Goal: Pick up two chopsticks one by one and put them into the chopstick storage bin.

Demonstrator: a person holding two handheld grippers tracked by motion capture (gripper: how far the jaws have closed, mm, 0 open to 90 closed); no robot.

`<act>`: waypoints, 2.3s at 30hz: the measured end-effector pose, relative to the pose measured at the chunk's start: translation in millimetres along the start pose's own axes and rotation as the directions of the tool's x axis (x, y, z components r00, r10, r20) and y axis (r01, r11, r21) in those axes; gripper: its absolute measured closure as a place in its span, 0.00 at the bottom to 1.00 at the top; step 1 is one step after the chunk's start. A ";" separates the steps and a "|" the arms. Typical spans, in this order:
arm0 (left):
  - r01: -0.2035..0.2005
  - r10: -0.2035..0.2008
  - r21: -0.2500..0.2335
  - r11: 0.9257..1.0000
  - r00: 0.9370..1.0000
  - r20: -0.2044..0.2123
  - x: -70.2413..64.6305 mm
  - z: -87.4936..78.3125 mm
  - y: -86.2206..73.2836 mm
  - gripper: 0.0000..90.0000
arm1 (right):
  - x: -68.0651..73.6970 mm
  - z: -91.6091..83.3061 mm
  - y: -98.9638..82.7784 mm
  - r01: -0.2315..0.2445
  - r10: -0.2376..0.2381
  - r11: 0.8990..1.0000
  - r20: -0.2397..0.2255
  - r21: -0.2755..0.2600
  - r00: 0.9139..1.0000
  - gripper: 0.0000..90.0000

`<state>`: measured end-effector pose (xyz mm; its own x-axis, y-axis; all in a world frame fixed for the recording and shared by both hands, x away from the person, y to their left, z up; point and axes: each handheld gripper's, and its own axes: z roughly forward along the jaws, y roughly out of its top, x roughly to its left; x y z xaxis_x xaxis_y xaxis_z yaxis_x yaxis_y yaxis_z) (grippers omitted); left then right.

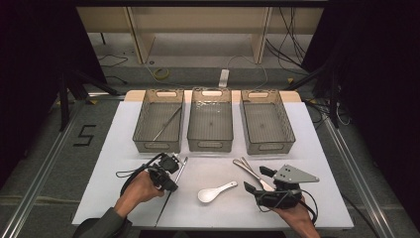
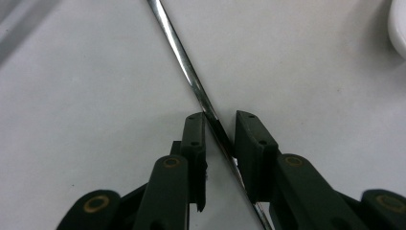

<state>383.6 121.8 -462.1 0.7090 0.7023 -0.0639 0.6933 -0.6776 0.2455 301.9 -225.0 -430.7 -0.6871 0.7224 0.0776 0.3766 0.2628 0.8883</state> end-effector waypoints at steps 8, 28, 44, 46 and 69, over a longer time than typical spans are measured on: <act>0.001 -0.001 0.006 1.000 1.000 -0.004 1.8 -0.3 0.5 0.87 | -0.7 -0.2 -0.3 -0.002 0.002 1.000 0.000 0.000 1.000 0.28; -0.031 0.031 -0.027 0.999 1.000 -0.004 5.1 -1.2 -1.6 0.95 | -1.9 -1.1 0.1 -0.004 0.004 1.000 -0.001 0.001 1.000 0.28; 0.000 -0.001 -0.149 0.989 1.000 -0.008 24.8 -35.8 -6.1 0.95 | -2.4 -2.1 0.3 -0.010 0.010 1.000 0.001 0.003 1.000 0.28; 0.001 -0.001 -0.171 0.985 1.000 0.002 25.9 -41.6 -6.6 0.95 | -2.3 -2.1 0.4 -0.011 0.011 1.000 0.002 0.003 1.000 0.28; 0.057 -0.060 -0.405 0.912 0.998 0.006 64.1 -101.8 11.8 0.95 | -3.7 -1.7 -0.8 -0.018 0.018 1.000 0.001 0.007 1.000 0.28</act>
<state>424.1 181.1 -364.8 0.6670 0.7403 -0.0841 0.6207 -0.4897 0.6123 303.1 -229.0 -430.9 -0.6795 0.7277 0.0931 0.3930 0.2539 0.8838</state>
